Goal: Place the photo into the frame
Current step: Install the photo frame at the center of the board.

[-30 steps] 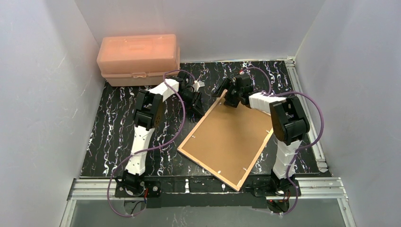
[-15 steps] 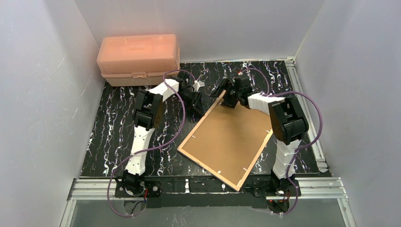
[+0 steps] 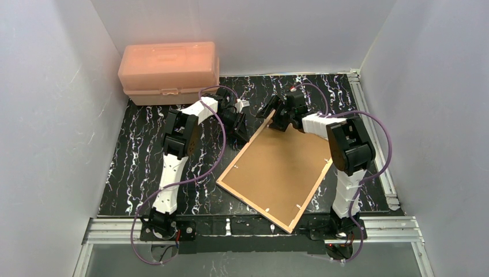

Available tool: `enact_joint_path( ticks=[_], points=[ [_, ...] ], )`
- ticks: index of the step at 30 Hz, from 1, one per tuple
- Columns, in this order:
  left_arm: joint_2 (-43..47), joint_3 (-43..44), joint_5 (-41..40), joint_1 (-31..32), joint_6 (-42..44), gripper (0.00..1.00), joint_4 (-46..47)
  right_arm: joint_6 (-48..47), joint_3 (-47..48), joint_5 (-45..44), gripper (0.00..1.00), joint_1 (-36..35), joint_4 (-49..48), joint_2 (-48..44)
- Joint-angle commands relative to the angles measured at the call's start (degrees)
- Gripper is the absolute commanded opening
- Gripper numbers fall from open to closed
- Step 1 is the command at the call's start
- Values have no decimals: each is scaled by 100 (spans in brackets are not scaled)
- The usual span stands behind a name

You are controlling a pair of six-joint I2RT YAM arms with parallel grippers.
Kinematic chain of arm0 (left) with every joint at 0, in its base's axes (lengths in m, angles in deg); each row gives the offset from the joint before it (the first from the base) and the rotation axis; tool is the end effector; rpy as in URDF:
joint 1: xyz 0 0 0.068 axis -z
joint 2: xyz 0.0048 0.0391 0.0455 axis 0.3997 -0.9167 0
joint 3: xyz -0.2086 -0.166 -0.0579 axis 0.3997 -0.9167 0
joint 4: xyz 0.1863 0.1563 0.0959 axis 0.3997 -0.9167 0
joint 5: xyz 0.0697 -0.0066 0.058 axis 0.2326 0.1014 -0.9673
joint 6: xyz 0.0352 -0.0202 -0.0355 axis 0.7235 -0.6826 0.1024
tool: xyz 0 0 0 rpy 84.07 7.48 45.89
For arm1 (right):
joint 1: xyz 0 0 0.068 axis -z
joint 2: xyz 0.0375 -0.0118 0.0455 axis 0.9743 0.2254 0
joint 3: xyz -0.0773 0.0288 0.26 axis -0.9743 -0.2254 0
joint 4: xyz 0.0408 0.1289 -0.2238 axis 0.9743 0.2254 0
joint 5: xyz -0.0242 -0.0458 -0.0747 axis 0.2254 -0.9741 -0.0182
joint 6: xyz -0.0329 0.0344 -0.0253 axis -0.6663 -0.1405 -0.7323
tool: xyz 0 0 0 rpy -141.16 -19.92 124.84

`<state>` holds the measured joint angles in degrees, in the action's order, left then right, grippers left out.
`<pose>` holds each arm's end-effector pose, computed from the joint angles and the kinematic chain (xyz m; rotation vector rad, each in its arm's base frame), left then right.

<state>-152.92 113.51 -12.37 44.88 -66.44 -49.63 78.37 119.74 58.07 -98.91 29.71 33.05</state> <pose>0.4458 -0.2048 0.1169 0.7414 2.5985 -1.4105 0.3956 0.1692 0.1665 0.4001 2.2856 0.9703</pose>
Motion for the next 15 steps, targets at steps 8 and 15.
enact_joint_path(
  ticks=[8,15],
  points=[
    [138,-193,-569,65,298,25,-125,-10,294,87,94,-95,-113,291],
    [156,-211,-567,65,299,25,-124,-105,319,143,94,-92,-58,272]
  ],
)
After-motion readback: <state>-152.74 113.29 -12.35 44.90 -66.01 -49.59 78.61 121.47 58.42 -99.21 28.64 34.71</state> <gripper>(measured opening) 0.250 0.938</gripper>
